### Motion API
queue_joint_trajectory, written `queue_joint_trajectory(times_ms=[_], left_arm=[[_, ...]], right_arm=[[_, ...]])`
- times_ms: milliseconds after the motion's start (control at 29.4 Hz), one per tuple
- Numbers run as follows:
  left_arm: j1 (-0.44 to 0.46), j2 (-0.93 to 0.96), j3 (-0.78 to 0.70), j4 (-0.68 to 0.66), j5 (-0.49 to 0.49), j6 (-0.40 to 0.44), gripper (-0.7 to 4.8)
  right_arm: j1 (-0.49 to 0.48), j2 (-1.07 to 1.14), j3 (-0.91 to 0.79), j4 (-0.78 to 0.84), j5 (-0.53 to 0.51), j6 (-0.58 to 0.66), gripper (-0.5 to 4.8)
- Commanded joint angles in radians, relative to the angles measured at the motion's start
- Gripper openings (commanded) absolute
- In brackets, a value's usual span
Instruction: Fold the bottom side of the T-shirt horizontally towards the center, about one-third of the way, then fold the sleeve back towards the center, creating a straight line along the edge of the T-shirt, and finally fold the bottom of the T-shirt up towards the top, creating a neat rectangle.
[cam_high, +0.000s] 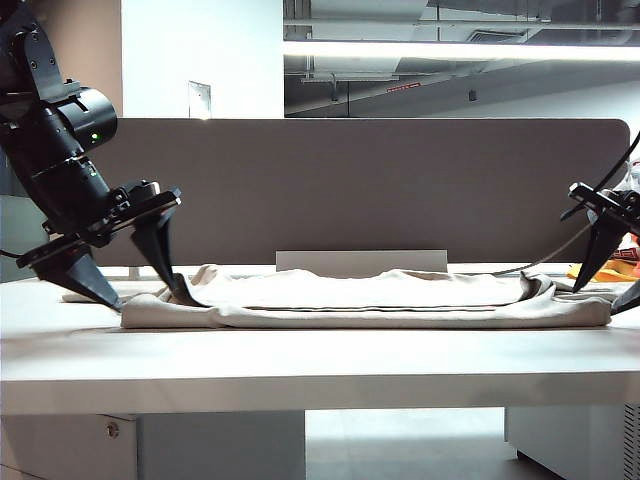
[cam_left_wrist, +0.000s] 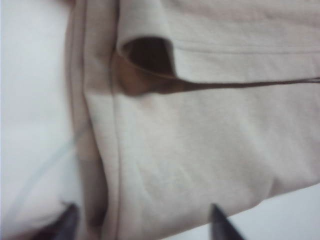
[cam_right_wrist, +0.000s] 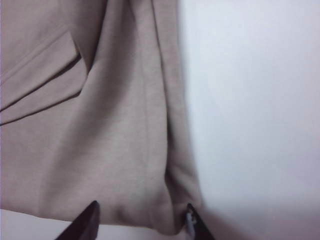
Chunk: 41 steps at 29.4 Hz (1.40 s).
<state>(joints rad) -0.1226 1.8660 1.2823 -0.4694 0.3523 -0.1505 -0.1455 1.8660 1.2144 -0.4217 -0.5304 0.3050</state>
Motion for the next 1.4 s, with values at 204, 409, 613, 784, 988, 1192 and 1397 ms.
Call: queue_joint_trajectory(times_ms=[204, 409, 613, 784, 988, 1192, 1397], left_arm=[[-0.024, 0.018, 0.003, 0.001, 0.007, 0.010, 2.81], [-0.029, 0.029, 0.003, 0.011, 0.006, 0.013, 1.73], [-0.029, 0.031, 0.003, 0.015, -0.001, 0.013, 1.73], [-0.029, 0.031, 0.003, 0.015, -0.013, 0.013, 1.14], [-0.029, 0.031, 0.003, 0.021, -0.019, 0.021, 0.74], [-0.029, 0.031, 0.003, -0.001, -0.015, 0.042, -0.06], [-0.029, 0.029, -0.002, -0.069, -0.003, 0.069, -0.06]], right_arm=[[0.008, -0.006, 0.002, 0.005, 0.030, -0.003, 2.09], [0.008, -0.006, 0.002, 0.002, 0.043, -0.023, 1.02], [0.008, -0.006, 0.002, 0.004, 0.069, -0.024, 1.00], [0.008, 0.005, 0.002, 0.004, 0.076, -0.032, 0.21], [0.008, 0.013, 0.000, -0.006, 0.076, -0.052, -0.01], [0.008, 0.013, 0.000, -0.056, 0.076, -0.101, -0.01], [0.007, 0.012, -0.001, -0.124, 0.064, -0.138, -0.01]])
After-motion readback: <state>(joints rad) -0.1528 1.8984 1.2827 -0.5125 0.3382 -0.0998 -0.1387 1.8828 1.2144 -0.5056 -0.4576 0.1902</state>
